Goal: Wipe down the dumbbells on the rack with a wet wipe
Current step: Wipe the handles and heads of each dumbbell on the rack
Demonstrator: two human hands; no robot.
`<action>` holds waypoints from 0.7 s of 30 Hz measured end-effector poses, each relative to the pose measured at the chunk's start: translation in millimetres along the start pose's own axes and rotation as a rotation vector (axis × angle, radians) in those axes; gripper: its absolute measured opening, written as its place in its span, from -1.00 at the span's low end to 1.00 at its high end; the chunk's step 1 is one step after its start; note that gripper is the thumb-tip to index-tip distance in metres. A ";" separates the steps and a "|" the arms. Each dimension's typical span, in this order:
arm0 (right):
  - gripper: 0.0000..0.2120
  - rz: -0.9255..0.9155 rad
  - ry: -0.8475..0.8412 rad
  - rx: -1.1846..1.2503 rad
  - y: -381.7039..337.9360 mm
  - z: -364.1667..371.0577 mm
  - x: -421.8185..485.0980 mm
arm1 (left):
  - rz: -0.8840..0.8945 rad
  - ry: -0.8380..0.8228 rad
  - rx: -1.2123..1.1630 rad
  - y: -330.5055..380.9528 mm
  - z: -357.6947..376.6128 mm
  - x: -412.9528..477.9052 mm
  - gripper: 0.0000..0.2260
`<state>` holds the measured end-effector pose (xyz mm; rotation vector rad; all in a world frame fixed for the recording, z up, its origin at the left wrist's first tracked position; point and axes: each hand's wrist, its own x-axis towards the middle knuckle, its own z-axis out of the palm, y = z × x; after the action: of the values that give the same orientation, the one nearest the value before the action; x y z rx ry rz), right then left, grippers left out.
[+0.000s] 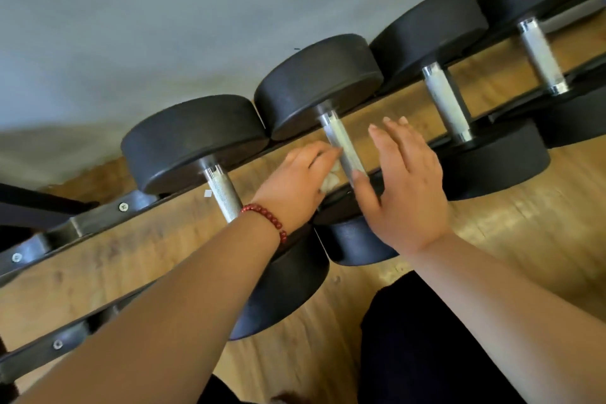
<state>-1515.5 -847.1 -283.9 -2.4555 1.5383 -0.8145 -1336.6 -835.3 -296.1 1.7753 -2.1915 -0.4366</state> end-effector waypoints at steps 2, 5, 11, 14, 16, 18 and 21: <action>-0.47 0.047 0.006 0.044 2.0 1.9 -0.1 | -0.077 0.040 -0.104 0.1 8.9 3.8 -0.52; -0.49 0.046 0.035 0.063 2.7 2.8 -1.6 | -0.268 0.106 -0.302 0.3 11.6 12.5 -0.74; -0.50 0.041 0.051 0.134 4.2 2.1 -3.2 | -0.473 0.103 -0.506 10.6 4.1 26.4 -0.71; -0.53 -0.006 0.042 0.191 5.1 -0.1 -2.3 | -0.599 0.043 -0.900 23.5 -6.6 19.3 -0.66; -0.55 -0.100 -0.007 0.260 5.2 -2.1 0.1 | -0.635 0.076 -1.151 28.5 -12.4 9.7 -0.75; -0.53 -0.188 -0.084 0.325 4.6 -4.9 1.2 | -0.626 0.105 -1.156 31.4 -15.8 -3.7 -0.76; -0.47 -0.267 -0.189 0.371 4.3 -10.7 3.2 | -0.546 0.118 -1.181 34.8 -20.6 -22.5 -0.71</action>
<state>-1523.3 -850.1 -275.3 -2.3990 0.9132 -0.7943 -1354.8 -807.5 -263.9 1.5084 -0.8780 -1.3333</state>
